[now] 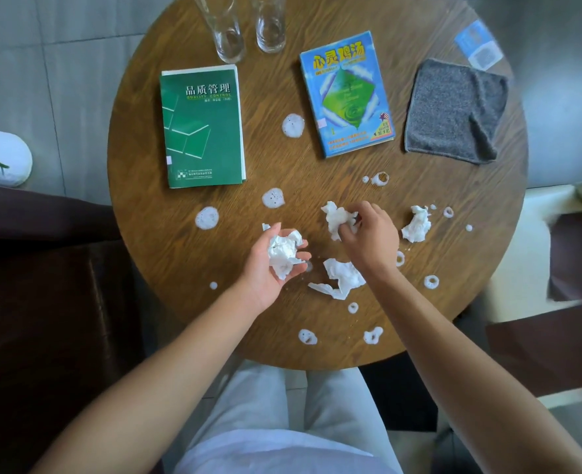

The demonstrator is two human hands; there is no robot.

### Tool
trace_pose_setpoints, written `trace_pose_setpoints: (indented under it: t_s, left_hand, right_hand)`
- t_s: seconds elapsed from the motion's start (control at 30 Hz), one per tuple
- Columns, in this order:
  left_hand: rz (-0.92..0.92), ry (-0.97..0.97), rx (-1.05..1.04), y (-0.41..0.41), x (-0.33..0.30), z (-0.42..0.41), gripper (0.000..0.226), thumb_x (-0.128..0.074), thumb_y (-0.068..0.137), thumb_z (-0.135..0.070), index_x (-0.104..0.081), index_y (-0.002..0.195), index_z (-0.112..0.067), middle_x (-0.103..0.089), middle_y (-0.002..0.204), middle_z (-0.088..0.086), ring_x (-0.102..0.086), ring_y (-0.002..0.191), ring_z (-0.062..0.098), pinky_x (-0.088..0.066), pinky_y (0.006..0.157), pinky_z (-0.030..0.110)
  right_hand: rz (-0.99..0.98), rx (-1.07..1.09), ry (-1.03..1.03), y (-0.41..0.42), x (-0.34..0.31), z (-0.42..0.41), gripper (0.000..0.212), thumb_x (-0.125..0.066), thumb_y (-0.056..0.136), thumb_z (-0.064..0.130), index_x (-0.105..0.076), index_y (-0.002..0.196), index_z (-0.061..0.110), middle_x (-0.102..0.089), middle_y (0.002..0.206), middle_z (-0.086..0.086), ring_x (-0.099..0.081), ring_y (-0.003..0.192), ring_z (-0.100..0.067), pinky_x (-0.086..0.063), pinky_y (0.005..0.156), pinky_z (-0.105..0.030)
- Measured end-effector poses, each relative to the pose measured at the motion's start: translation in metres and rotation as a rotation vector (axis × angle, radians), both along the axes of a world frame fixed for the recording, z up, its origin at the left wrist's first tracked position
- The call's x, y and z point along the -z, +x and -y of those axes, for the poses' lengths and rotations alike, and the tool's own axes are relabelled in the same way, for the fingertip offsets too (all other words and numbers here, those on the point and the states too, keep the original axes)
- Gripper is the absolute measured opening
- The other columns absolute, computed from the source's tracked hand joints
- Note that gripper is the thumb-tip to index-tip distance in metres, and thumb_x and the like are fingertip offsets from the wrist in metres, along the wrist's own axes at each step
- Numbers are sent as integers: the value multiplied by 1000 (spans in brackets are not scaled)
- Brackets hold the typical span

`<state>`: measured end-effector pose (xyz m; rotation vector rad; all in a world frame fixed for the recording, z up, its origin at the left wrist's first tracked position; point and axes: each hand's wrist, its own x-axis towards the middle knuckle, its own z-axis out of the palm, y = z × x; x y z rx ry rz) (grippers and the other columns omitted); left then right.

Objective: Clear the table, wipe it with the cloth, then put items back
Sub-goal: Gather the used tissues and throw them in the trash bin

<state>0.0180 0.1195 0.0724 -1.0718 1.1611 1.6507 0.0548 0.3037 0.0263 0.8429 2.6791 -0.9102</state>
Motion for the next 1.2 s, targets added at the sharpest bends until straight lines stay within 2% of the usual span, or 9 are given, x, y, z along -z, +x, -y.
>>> trace_pose_setpoints:
  t_s: [0.07,0.2,0.37,0.53,0.57,0.67,0.73,0.93,1.2]
  left_hand:
    - [-14,-18,33,-1,3,-4,31,-54,104,-40,-70,110,-13,-75,104,12,-74,85,22,-60,70,30]
    - [-13,8,55,-1,3,-14,48,-57,100,-50,-67,129,-13,-73,123,15,-71,112,30,-56,95,41]
    - [-34,104,118,-2,-3,-26,41,-53,101,-53,-66,120,-19,-74,95,3,-73,86,16,-57,77,31]
    - [-28,-46,52,-2,2,-38,41,-72,94,-41,-67,124,-13,-78,107,11,-76,100,26,-60,94,40]
    - [-5,-54,32,-4,2,-41,37,-70,95,-40,-68,121,-13,-78,105,11,-76,98,26,-58,94,39]
    - [10,-68,10,-9,4,-51,21,-66,98,-32,-68,105,-12,-74,81,5,-65,65,15,-51,67,28]
    - [18,-69,7,-10,5,-55,19,-67,98,-29,-69,102,-11,-72,79,5,-60,59,12,-49,58,24]
    - [34,-49,40,-5,7,-60,25,-62,100,-32,-70,109,-10,-73,90,7,-63,67,13,-53,56,24]
    - [25,-58,76,2,5,-63,25,-63,100,-31,-69,111,-10,-73,98,10,-64,73,15,-53,60,27]
  right_hand:
    - [-112,-11,-48,-1,-25,8,23,-68,83,18,-65,105,20,-59,91,14,-60,91,-17,-39,71,-29]
    - [-207,-70,-89,10,-59,31,24,-72,78,14,-58,97,19,-53,83,18,-51,81,-15,-38,67,-30]
    - [-317,-225,-20,29,-49,52,11,-74,81,19,-70,91,18,-66,82,5,-49,76,-21,-45,68,-41]
    - [-323,-231,-57,35,-49,45,21,-61,89,27,-77,101,20,-70,100,4,-55,87,-22,-47,76,-41]
    - [-326,-198,-89,36,-50,38,24,-60,89,25,-76,106,19,-70,105,3,-56,93,-21,-47,81,-40]
    - [-275,-47,-98,33,-46,2,34,-55,88,27,-71,117,19,-65,118,2,-56,109,-19,-47,93,-38]
    - [-224,84,-56,31,-38,-27,40,-53,85,28,-68,121,19,-62,123,1,-57,113,-20,-48,97,-39]
    - [-167,257,40,33,-14,-79,32,-63,88,18,-68,119,18,-61,125,-2,-55,119,-19,-49,97,-38]
    - [62,274,62,42,10,-96,44,-63,90,22,-59,133,25,-50,144,-2,-49,131,-22,-42,85,-32]
